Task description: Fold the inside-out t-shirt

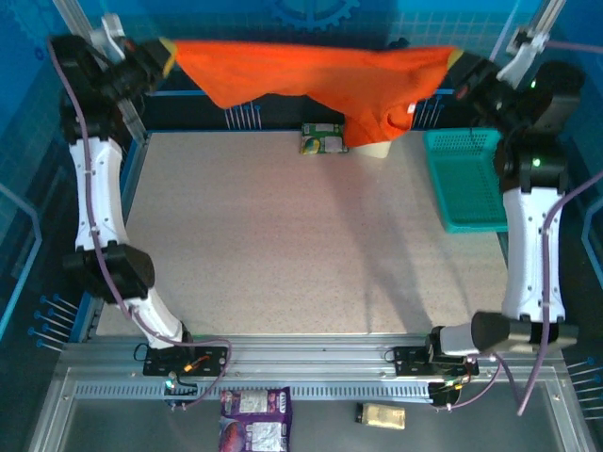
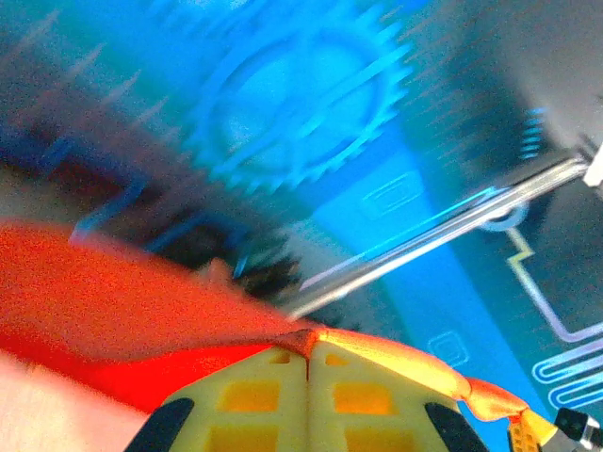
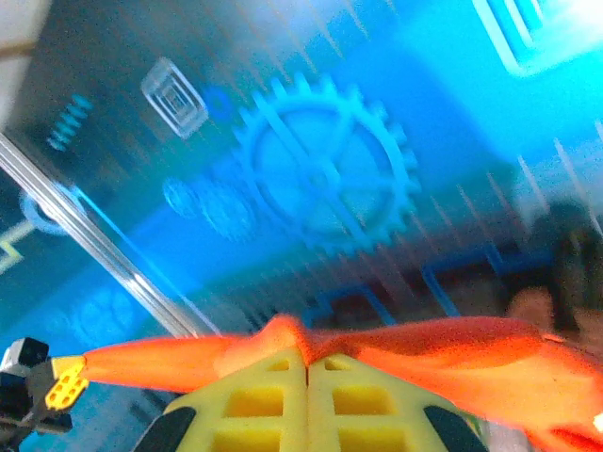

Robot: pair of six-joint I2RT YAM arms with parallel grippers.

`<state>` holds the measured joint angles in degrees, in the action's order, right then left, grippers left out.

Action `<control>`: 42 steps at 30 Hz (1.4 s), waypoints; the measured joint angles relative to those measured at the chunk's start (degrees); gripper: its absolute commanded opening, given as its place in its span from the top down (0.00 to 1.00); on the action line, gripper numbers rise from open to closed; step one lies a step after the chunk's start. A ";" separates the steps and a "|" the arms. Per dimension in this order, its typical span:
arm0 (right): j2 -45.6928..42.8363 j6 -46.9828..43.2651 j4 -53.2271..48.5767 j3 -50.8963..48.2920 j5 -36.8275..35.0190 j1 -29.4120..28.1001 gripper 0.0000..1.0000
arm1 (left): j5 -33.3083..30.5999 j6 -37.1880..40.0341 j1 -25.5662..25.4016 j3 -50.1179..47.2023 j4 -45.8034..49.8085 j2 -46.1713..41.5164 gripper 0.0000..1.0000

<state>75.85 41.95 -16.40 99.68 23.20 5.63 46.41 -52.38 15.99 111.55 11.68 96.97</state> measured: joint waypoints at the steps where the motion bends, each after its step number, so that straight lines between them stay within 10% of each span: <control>1: -2.69 -0.09 -0.87 -4.68 0.20 -0.02 1.00 | -0.04 1.40 0.00 -5.77 0.72 -2.75 1.00; 9: -21.24 -0.37 -8.61 -42.49 1.44 -2.36 1.00 | -3.56 12.55 0.04 -48.74 11.08 -22.38 1.00; 17: -24.87 1.11 -14.53 -66.40 0.94 -5.38 1.00 | -19.30 19.15 2.25 -67.32 21.94 -24.52 1.00; 30: -29.35 3.04 -22.86 -70.05 -2.64 -11.21 1.00 | -28.30 15.08 4.92 -74.97 23.10 -32.13 0.99; 33: -31.58 4.11 -25.20 -70.07 -3.34 -13.22 1.00 | -28.87 13.00 4.92 -76.15 23.89 -36.52 0.86; 36: -33.75 5.25 -28.92 -69.96 -4.76 -16.26 0.79 | -29.49 10.51 4.94 -76.43 25.24 -41.77 0.62; 42: -34.10 6.93 -37.57 -64.43 -11.50 -23.28 0.63 | -30.34 7.43 5.20 -76.37 27.50 -49.68 0.55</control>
<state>41.76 48.88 -53.98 35.24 11.70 -17.65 16.08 -44.95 21.19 35.18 39.18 47.29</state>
